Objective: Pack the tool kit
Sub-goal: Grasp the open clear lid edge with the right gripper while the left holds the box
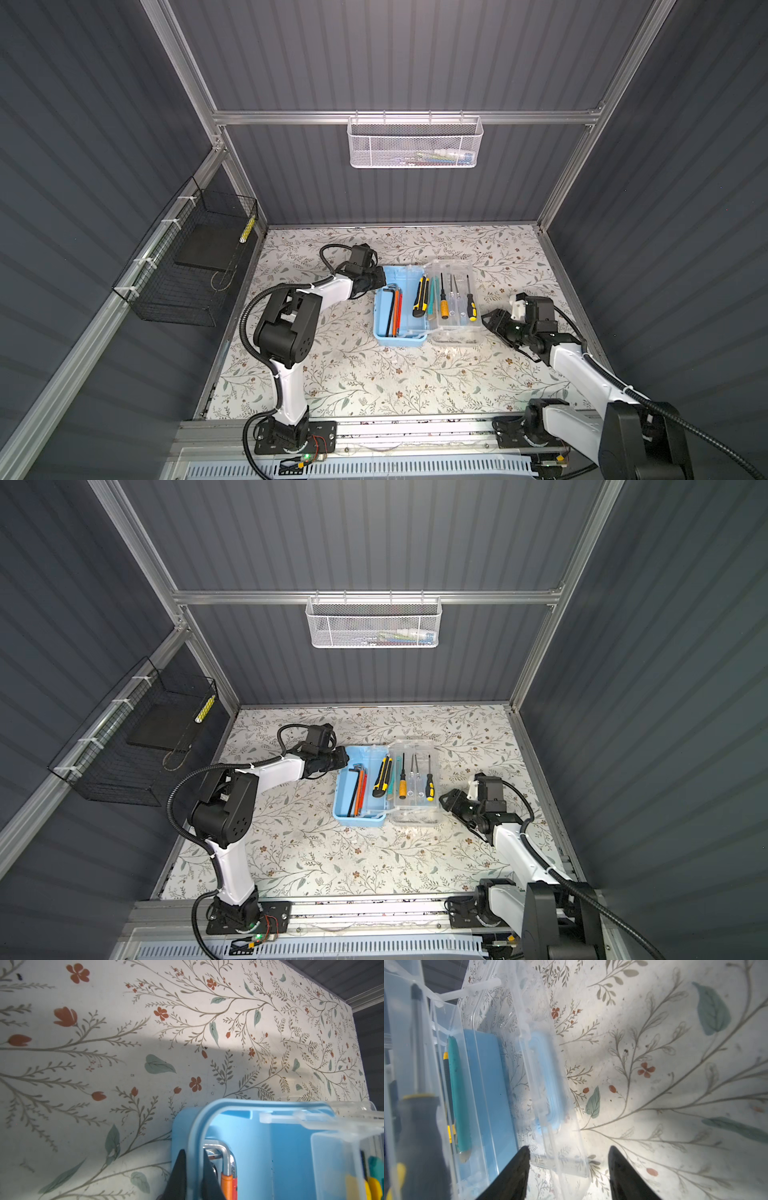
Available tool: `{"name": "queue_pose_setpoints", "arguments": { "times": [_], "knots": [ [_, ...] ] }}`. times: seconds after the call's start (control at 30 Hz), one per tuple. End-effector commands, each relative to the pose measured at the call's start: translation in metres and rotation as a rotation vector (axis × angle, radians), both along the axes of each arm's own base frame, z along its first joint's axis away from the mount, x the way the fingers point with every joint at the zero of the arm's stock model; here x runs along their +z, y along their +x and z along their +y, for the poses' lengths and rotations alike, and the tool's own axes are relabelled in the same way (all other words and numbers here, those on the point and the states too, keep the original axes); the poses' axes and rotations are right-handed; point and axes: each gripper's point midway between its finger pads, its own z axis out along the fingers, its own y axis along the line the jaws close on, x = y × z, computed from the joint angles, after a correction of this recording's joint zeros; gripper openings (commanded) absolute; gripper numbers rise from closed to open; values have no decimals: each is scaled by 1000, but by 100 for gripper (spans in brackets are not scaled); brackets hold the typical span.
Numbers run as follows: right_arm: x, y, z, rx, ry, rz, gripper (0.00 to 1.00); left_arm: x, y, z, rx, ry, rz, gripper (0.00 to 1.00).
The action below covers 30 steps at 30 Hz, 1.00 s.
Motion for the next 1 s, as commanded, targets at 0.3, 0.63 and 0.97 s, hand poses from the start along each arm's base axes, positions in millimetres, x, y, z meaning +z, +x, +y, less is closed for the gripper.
{"name": "queue_pose_setpoints", "arguments": {
  "times": [0.3,0.63,0.97],
  "knots": [
    [-1,-7,10,53,20,28,55,-6,-2,-4,84,-124,64,0],
    [-14,-5,13,67,18,67,50,-3,0,-13,124,-218,86,0],
    [-16,16,8,45,-10,74,32,5,-7,-19,82,-212,84,0]
  ]
}}
